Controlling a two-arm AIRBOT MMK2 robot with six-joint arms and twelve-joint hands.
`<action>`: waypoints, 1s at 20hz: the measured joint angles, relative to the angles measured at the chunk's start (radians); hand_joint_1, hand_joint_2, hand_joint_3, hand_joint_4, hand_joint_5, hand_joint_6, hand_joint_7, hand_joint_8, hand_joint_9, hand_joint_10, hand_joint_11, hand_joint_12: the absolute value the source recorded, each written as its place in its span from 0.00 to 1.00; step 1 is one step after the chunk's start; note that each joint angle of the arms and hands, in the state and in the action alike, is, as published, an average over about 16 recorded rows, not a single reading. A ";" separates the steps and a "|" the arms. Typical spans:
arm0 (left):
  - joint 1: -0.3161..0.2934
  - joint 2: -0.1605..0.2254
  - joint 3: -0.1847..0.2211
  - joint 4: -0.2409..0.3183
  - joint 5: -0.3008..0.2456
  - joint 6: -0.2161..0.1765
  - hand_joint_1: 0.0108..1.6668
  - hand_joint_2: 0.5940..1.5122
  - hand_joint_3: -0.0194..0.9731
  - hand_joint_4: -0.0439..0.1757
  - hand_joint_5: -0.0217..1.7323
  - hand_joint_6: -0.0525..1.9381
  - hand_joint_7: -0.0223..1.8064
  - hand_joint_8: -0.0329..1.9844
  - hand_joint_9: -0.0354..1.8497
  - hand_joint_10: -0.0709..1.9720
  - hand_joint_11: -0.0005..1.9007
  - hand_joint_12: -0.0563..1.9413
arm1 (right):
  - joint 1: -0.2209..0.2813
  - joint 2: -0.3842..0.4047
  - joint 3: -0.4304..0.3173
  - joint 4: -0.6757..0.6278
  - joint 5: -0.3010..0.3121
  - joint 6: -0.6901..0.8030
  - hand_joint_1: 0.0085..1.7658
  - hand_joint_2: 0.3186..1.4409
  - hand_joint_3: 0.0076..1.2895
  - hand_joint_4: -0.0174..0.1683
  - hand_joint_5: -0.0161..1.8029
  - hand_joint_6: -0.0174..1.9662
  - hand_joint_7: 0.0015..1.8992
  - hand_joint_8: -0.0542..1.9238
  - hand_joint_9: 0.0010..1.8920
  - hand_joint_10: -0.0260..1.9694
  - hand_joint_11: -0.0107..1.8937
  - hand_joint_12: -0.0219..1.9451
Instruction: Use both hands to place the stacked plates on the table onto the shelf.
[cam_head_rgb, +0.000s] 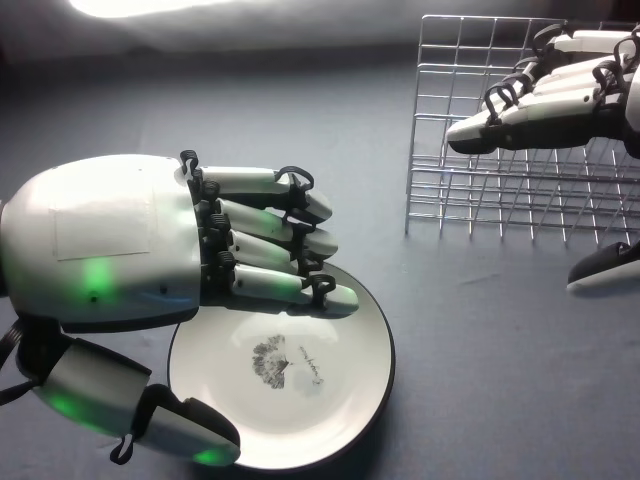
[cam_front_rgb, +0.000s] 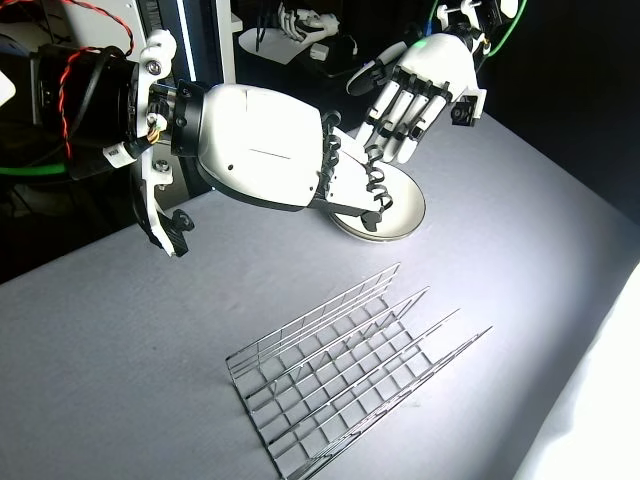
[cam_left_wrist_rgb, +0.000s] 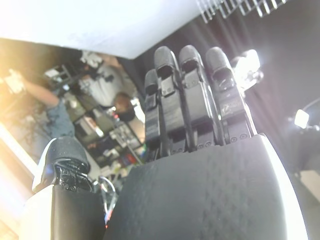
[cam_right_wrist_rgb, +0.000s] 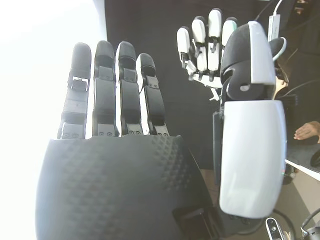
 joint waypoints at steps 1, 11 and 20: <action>0.000 0.000 0.000 0.001 -0.001 -0.001 0.02 0.56 0.07 0.21 0.09 0.03 0.13 0.02 0.10 0.03 0.02 0.13 | 0.000 0.000 0.000 0.000 0.000 0.000 0.21 0.69 0.03 0.09 0.08 0.02 0.09 0.04 0.08 0.03 0.02 0.21; -0.014 0.000 0.035 0.046 -0.049 -0.050 0.01 0.57 0.07 0.21 0.03 0.03 0.04 0.02 0.04 0.04 0.01 0.04 | -0.006 0.000 0.008 -0.003 0.003 -0.001 0.04 0.77 0.01 0.09 0.04 0.02 0.03 0.03 0.03 0.02 0.02 0.09; -0.084 -0.023 0.128 0.249 -0.169 -0.166 0.01 0.58 0.06 0.20 0.03 0.03 0.02 0.02 0.03 0.04 0.01 0.03 | -0.023 -0.001 0.019 -0.006 0.011 -0.001 0.01 0.77 0.01 0.09 0.05 0.02 0.04 0.03 0.04 0.01 0.02 0.14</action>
